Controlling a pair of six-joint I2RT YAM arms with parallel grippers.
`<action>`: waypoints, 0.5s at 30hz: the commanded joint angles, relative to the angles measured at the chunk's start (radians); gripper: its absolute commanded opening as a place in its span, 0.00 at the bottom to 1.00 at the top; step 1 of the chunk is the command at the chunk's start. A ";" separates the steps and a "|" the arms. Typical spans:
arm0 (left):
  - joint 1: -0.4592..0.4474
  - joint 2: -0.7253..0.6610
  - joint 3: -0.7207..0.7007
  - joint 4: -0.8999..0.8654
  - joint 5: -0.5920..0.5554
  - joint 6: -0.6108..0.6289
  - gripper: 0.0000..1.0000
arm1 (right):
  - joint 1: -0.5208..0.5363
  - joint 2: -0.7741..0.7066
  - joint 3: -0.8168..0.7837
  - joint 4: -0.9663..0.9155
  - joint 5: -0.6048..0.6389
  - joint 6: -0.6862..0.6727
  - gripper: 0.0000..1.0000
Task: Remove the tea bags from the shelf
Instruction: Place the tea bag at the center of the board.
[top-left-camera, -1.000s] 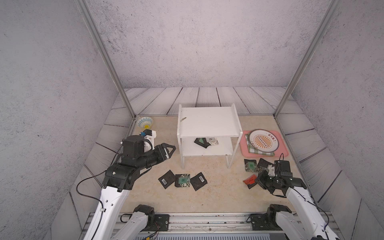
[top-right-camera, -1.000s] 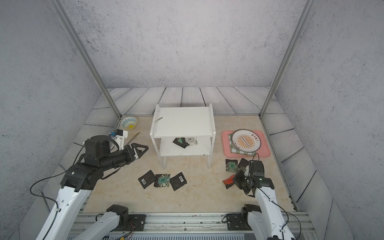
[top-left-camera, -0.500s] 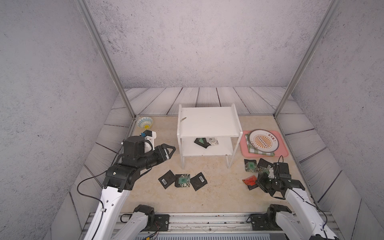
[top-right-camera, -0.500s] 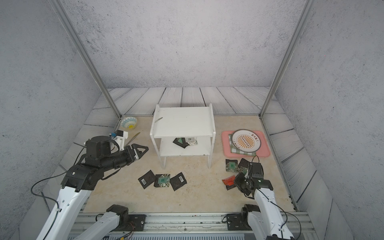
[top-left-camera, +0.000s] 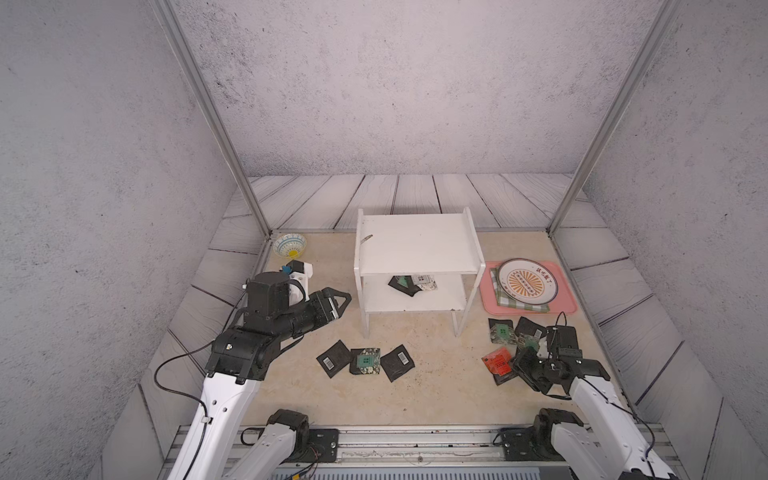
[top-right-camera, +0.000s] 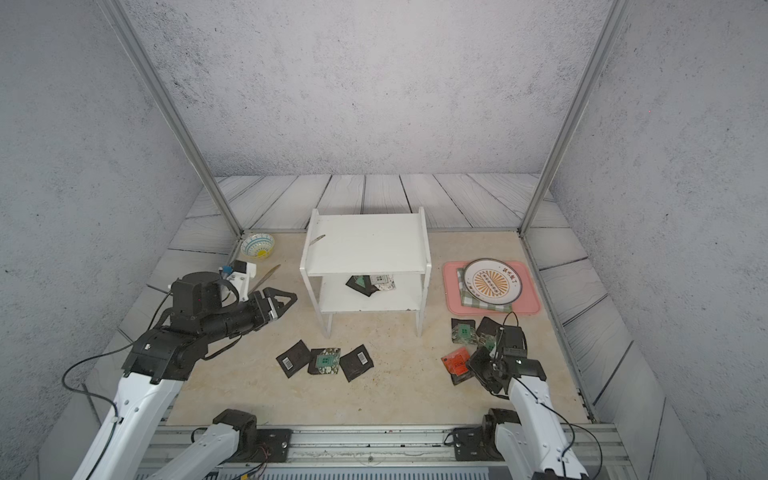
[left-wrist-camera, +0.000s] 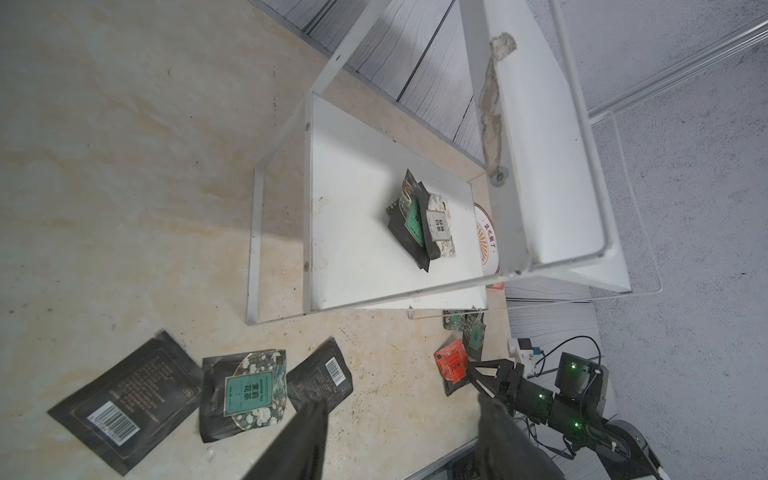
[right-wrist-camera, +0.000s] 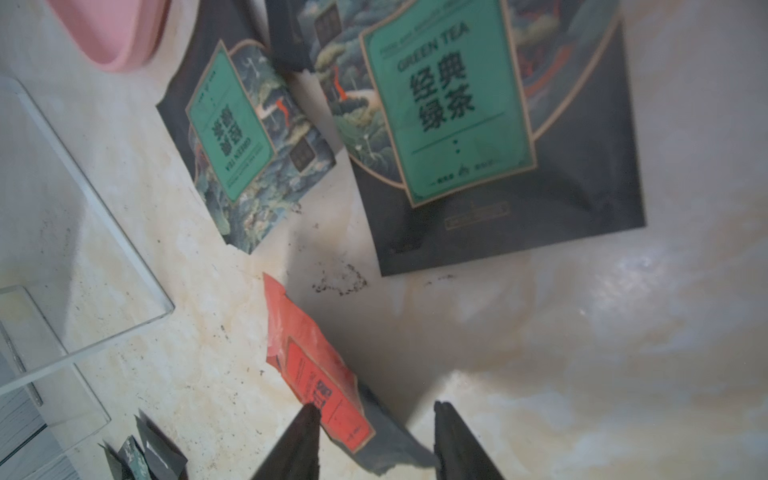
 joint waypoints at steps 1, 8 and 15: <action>-0.004 -0.007 0.000 0.003 -0.001 -0.002 0.62 | -0.005 -0.030 0.035 -0.043 0.045 0.010 0.50; -0.004 -0.013 0.000 0.000 0.002 -0.004 0.61 | -0.004 -0.099 0.055 -0.080 0.075 0.016 0.54; -0.004 -0.022 0.002 -0.017 0.006 -0.001 0.62 | -0.005 -0.121 0.071 -0.079 0.017 -0.011 0.57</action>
